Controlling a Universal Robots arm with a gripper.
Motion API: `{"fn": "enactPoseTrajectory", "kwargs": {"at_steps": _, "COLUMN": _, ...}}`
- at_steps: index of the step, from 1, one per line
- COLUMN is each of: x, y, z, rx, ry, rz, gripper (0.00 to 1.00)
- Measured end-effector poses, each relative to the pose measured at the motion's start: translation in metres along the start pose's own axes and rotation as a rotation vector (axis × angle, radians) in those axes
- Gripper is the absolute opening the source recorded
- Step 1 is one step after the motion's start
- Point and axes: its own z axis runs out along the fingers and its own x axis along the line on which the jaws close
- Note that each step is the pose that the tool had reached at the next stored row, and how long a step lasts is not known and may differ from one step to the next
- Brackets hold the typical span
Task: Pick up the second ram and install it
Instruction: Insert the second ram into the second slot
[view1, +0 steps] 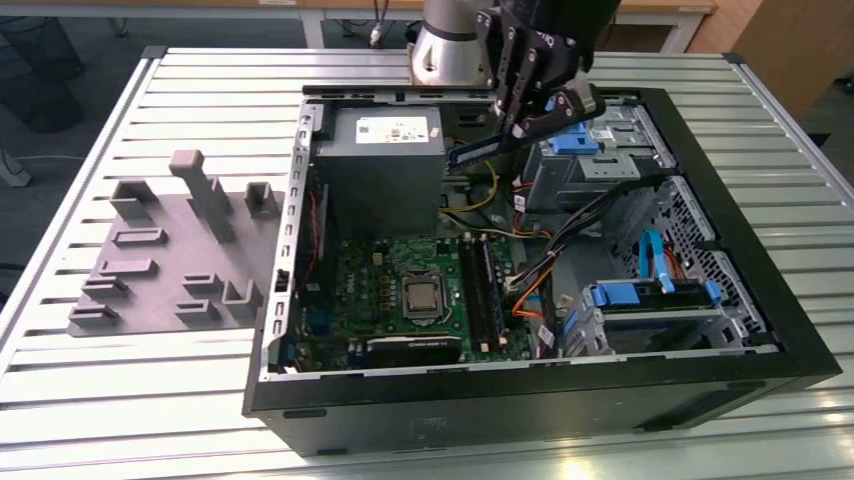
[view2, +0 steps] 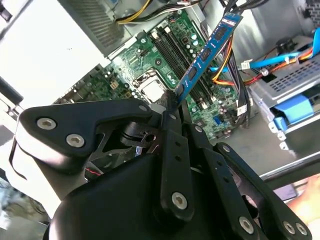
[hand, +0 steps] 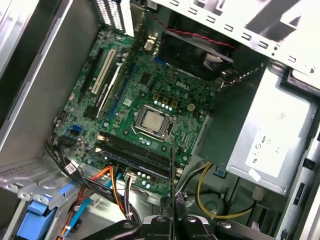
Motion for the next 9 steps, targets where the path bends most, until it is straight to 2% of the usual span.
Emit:
{"fn": "enactPoseTrajectory", "kwargs": {"at_steps": 5, "x": 0.0000, "y": 0.0000, "z": 0.0002, "rx": -0.0052, "ry": 0.0016, "rz": -0.066, "gripper": 0.14}}
{"fn": "enactPoseTrajectory", "kwargs": {"at_steps": 9, "x": 0.0000, "y": 0.0000, "z": 0.0002, "rx": -0.0057, "ry": 0.0017, "rz": -0.074, "gripper": 0.14}}
